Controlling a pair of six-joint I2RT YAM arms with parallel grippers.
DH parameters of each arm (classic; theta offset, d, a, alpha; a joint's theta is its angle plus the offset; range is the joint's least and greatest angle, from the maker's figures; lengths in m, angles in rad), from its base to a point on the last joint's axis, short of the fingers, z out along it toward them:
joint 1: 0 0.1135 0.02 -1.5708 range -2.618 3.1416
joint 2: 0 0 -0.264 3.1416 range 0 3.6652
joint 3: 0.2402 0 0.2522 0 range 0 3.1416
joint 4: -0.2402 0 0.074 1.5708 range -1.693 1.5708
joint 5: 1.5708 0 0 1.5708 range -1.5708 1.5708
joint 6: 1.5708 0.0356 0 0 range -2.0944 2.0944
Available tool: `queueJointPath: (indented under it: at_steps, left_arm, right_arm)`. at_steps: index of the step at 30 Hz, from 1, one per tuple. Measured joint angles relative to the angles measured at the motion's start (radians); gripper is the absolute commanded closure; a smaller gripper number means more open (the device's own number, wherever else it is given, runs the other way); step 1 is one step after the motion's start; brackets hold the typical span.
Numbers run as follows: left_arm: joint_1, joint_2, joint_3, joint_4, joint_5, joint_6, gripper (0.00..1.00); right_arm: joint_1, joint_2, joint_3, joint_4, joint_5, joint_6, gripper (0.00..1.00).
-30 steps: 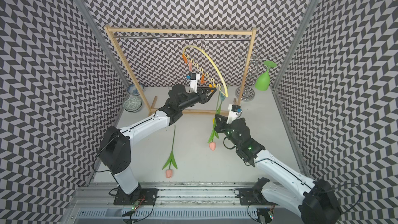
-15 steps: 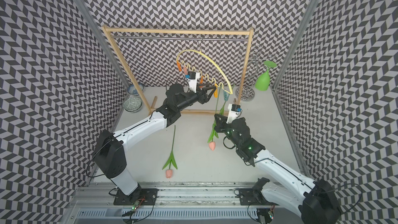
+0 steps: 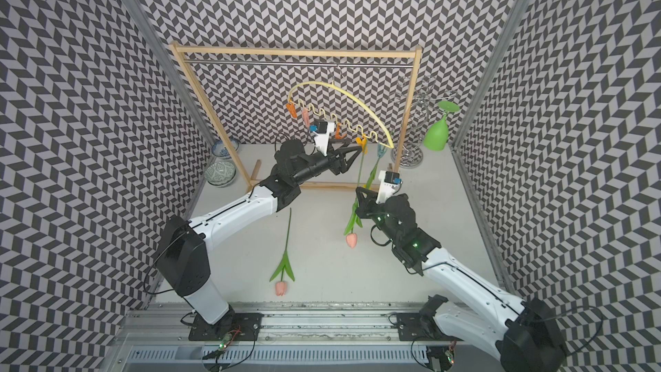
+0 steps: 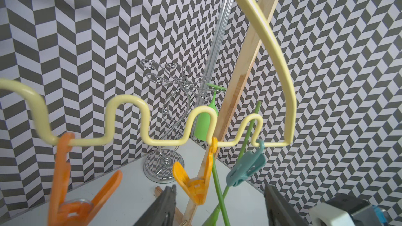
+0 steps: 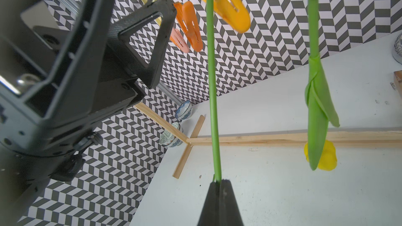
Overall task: Dry the flowers on a clothes hanger
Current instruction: Open the clamp at the hanger.
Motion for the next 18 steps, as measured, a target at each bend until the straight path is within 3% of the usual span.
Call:
queueJointPath:
  at_steps: [5, 18]
  left_arm:
    - [0.0, 0.027, 0.007, -0.004, 0.006, -0.01, 0.24]
    - [0.0, 0.059, 0.022, -0.009, 0.003, -0.045, 0.27]
  right_arm:
    - [0.0, 0.0, 0.0, -0.002, 0.003, 0.0, 1.0]
    - [0.0, -0.015, 0.0, -0.01, 0.057, 0.0, 1.0]
